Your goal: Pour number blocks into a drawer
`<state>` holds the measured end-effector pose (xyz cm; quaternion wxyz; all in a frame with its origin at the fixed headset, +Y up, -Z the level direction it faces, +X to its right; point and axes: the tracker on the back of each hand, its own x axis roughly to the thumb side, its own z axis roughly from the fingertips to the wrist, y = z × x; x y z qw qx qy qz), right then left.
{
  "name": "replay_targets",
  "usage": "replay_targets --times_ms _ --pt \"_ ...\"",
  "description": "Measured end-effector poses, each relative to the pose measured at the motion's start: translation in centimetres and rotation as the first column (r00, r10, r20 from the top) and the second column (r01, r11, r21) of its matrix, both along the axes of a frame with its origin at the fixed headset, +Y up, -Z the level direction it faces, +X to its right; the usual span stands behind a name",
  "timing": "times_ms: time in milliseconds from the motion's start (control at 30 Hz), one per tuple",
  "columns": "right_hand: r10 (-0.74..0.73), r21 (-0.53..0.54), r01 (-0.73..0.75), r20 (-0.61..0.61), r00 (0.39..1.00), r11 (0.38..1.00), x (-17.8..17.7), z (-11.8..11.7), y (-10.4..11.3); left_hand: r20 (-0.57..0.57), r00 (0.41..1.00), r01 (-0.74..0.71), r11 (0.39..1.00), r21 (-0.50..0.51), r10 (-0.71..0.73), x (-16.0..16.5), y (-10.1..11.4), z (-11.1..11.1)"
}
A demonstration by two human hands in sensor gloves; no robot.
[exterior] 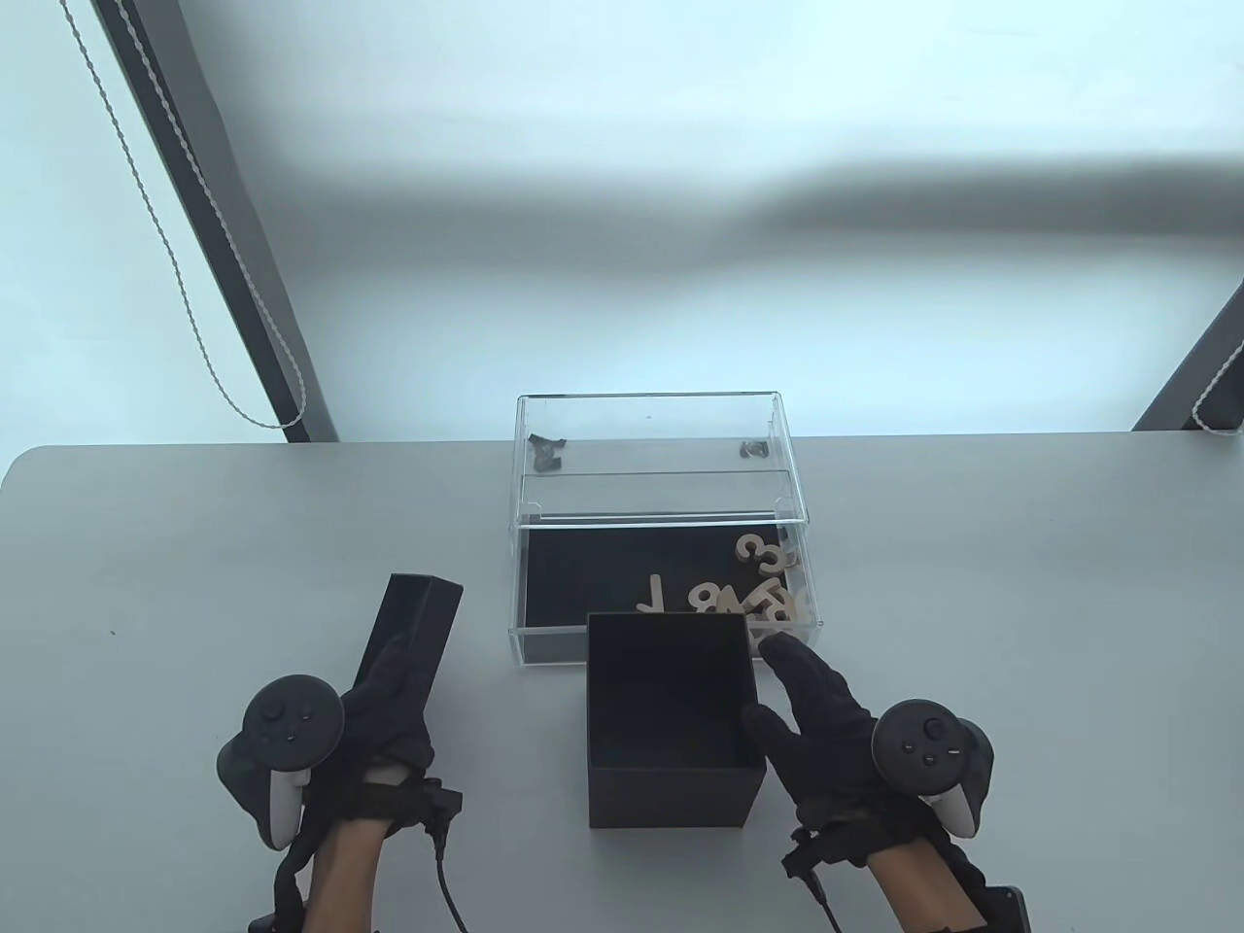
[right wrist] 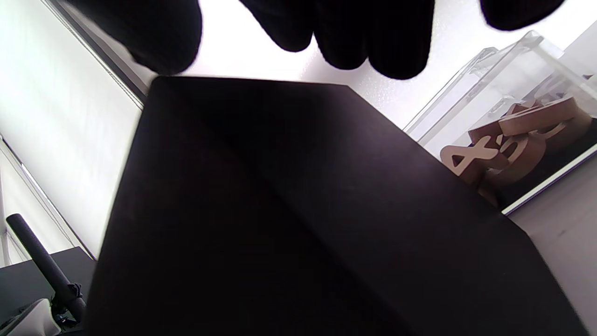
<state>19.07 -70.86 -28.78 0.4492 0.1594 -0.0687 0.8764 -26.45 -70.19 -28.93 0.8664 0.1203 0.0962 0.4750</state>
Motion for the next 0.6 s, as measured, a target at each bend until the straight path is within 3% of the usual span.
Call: replay_targets --times_ms 133,267,400,600 --pt "-0.003 0.001 0.003 -0.001 1.0 1.0 0.0 0.0 0.0 -0.02 0.982 -0.185 0.98 0.076 0.187 -0.7 0.1 0.4" --pt "-0.004 0.002 0.004 -0.001 1.0 1.0 0.0 0.0 0.0 -0.016 0.929 -0.363 0.919 0.155 0.37 -1.3 0.2 0.7" --pt "-0.008 0.002 0.008 -0.004 1.0 1.0 0.0 0.0 0.0 0.039 0.841 -0.535 0.818 0.211 0.54 -1.5 0.1 0.9" --pt "-0.012 0.008 0.012 -0.008 1.0 1.0 -0.2 0.0 0.0 0.137 0.714 -0.696 0.677 0.238 0.687 -1.3 -0.1 0.8"
